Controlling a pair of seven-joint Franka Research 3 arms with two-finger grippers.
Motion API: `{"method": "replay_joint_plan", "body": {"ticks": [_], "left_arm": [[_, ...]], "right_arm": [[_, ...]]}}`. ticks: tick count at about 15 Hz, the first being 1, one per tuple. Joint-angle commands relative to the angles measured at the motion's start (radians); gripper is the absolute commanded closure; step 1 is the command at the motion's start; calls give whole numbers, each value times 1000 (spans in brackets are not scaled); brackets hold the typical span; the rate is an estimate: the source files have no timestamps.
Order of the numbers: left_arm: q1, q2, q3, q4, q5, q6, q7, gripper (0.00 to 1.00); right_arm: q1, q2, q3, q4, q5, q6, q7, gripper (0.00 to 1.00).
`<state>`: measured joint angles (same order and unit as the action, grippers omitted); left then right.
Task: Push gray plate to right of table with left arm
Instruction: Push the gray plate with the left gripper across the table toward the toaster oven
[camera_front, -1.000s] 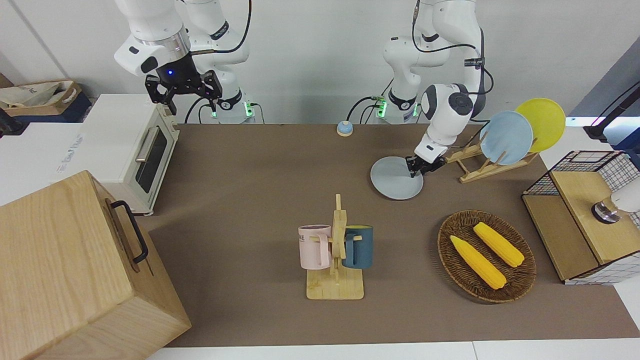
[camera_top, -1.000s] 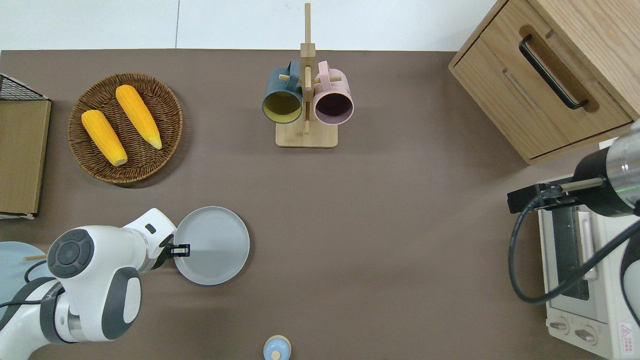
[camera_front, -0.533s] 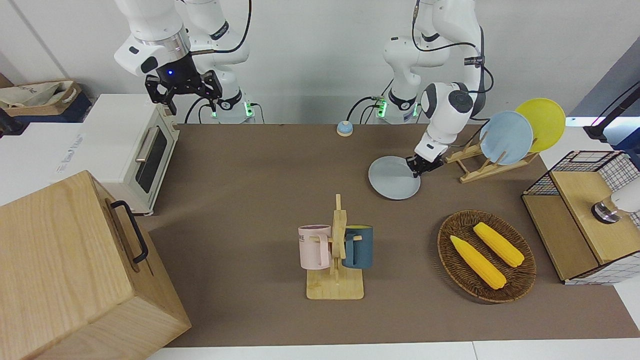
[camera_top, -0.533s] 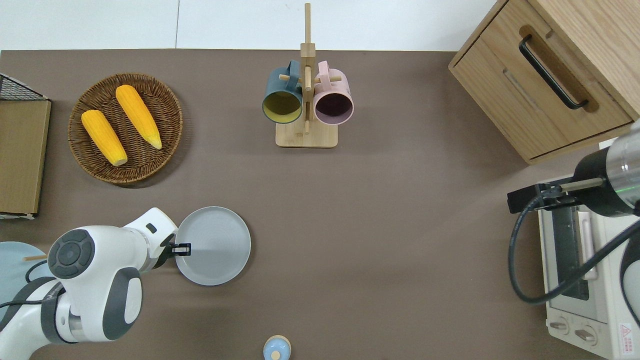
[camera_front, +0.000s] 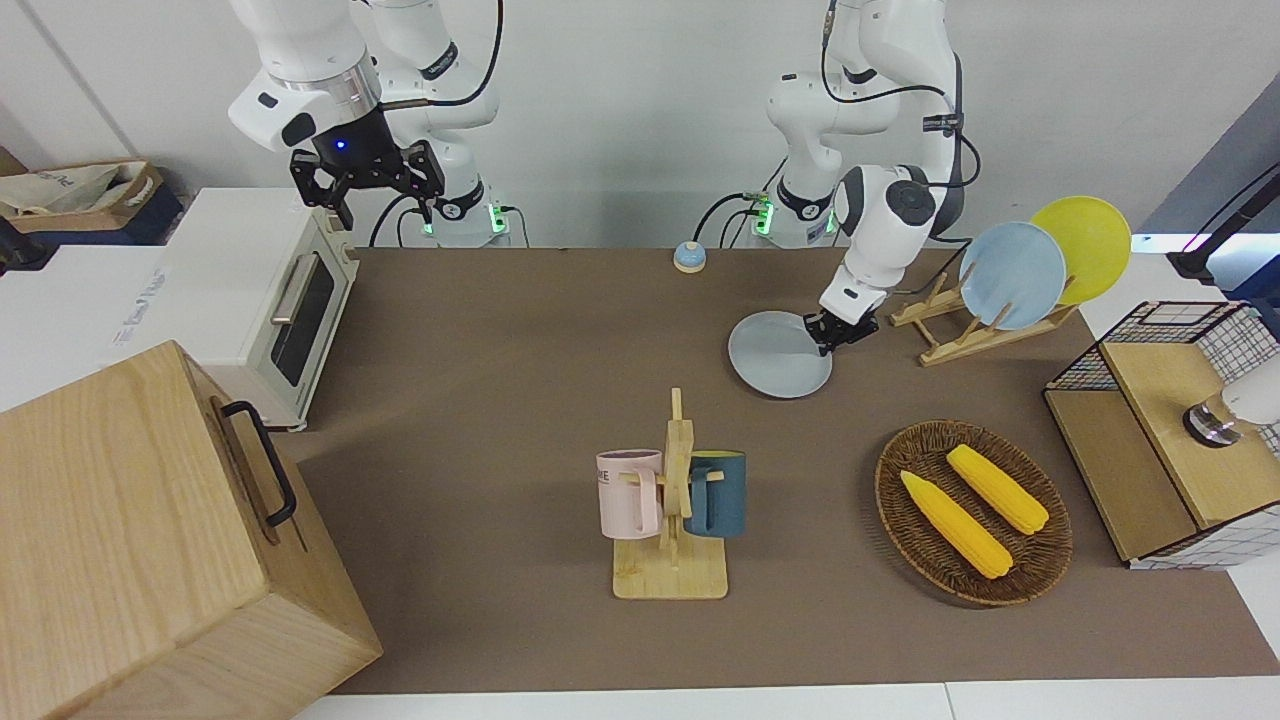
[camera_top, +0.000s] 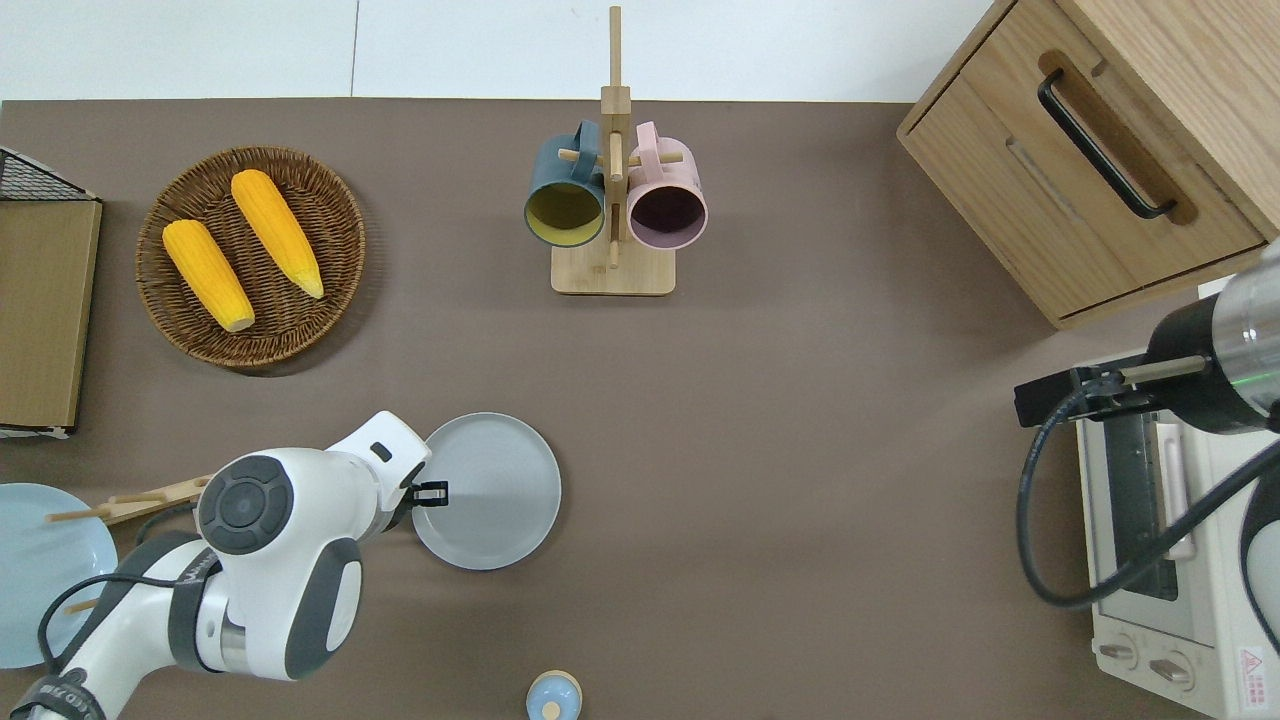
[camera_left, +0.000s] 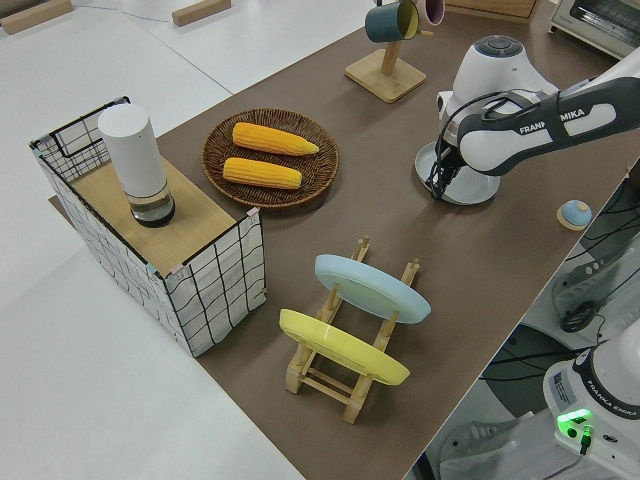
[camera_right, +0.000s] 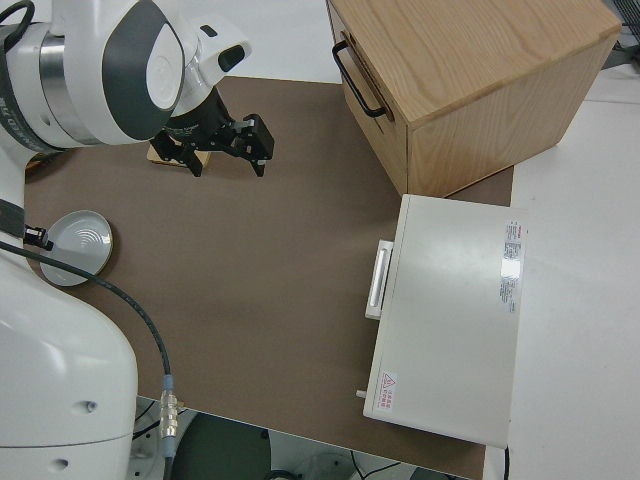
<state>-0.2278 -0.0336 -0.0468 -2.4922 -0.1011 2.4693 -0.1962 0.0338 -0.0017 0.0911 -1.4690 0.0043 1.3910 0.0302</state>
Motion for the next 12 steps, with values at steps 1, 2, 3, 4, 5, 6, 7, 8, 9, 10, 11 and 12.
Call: {"method": "replay_joint_plan", "body": {"ticks": [1,2,3,4,5,6,7,8,9,10,11,12], "left_arm": [[-90,116,-16,45,-9,72,-113,1000],[-106,136,-28,68,-9,72,-149,1000],[-116,153,-39,88,-9,72,-184,1000],[-120,164,-60,108,-9,72,-216,1000],[-123,178,-85,127,-9,71,-245,1000],[-125,188,-109,140,-9,71,-278,1000],[-125,196,-135,153,-8,71,-314,1000],[-133,208,-152,170,-6,71,-345,1000],[-146,221,-165,189,-6,69,-377,1000],[-168,237,-169,209,-2,69,-414,1000],[-192,253,-169,231,4,69,-454,1000],[-218,274,-168,257,6,68,-482,1000]], "right_arm": [[-11,-8,6,-1,8,-12,-1,17],[-11,-8,6,-1,8,-12,-1,17],[-11,-8,6,1,8,-12,-1,17],[-11,-8,6,-1,8,-12,-3,17],[-11,-8,6,-1,8,-12,-3,17],[-11,-8,6,-1,8,-12,-1,17],[-11,-8,6,-1,8,-12,-3,17],[-11,-8,6,-1,8,-12,-3,17],[-11,-8,4,-1,8,-12,-1,17],[-11,-8,6,-1,8,-12,-1,17],[-11,-8,4,-1,8,-12,-3,17],[-11,-8,6,-1,8,-12,-1,17]]}}
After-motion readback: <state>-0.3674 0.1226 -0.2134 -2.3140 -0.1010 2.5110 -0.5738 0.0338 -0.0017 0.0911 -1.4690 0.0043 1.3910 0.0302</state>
